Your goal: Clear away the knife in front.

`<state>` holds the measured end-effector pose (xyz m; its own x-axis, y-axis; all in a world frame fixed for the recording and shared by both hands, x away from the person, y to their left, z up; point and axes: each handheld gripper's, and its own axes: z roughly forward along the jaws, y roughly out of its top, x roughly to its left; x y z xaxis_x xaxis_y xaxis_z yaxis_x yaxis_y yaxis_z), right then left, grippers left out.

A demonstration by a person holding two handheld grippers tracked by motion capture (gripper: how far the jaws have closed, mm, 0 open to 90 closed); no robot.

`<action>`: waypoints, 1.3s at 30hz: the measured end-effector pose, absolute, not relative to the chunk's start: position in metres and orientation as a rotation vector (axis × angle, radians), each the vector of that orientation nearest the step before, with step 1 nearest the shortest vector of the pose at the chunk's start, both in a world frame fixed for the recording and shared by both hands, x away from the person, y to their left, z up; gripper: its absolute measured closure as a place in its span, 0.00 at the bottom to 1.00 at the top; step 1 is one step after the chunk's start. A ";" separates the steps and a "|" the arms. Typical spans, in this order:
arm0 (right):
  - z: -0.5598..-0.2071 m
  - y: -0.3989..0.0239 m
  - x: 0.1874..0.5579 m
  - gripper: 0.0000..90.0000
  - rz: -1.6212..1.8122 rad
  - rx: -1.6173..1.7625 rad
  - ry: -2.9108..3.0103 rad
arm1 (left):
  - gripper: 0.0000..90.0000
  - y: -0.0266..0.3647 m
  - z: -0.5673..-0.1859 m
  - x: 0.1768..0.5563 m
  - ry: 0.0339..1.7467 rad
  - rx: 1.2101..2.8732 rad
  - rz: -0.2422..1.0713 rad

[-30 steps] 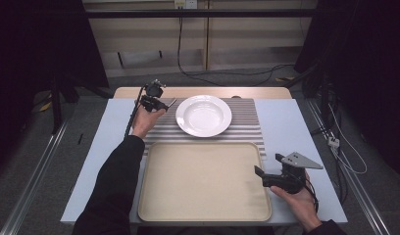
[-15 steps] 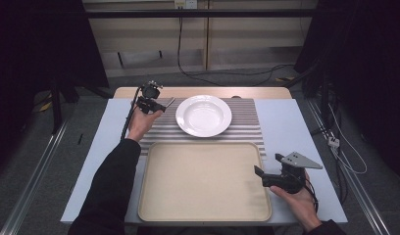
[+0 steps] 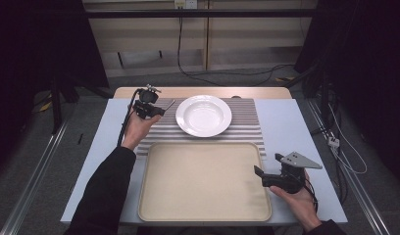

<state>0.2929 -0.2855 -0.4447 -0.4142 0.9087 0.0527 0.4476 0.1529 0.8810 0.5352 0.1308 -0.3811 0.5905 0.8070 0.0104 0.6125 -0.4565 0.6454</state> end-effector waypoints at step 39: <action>-0.443 -0.284 0.291 0.09 1.210 1.271 1.934 | 0.89 0.132 -0.363 0.441 0.961 2.233 0.445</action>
<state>0.2912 -0.2836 -0.4430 -0.4216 0.9056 0.0458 0.4369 0.1586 0.8854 0.4412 0.1321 -0.3626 0.6723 0.7387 0.0485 0.5153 -0.5141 0.6857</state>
